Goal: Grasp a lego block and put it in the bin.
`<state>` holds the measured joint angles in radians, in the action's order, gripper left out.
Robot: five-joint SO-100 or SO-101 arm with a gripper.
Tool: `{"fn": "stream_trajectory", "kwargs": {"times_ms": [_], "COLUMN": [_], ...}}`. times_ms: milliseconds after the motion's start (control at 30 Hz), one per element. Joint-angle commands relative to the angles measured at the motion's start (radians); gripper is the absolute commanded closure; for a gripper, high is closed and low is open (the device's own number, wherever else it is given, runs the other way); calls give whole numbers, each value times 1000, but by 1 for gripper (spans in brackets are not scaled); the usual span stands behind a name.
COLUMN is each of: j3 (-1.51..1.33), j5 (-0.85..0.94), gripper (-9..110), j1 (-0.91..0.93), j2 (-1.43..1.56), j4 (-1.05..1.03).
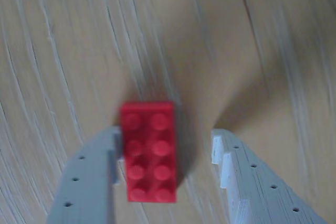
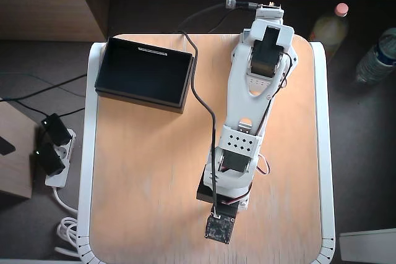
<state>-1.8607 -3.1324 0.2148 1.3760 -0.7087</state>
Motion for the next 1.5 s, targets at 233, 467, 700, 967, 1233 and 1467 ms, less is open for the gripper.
{"fn": "stream_trajectory", "kwargs": {"times_ms": [233, 467, 700, 967, 1233, 1467], "j3": [123, 123, 123, 123, 123, 126], "j5": [34, 55, 100, 144, 152, 161], "gripper": [98, 101, 101, 101, 101, 101], "j1": [18, 25, 51, 87, 181, 341], "j2": [17, 18, 81, 224, 368, 483], "j4": [18, 18, -28, -183, -344, -446]}}
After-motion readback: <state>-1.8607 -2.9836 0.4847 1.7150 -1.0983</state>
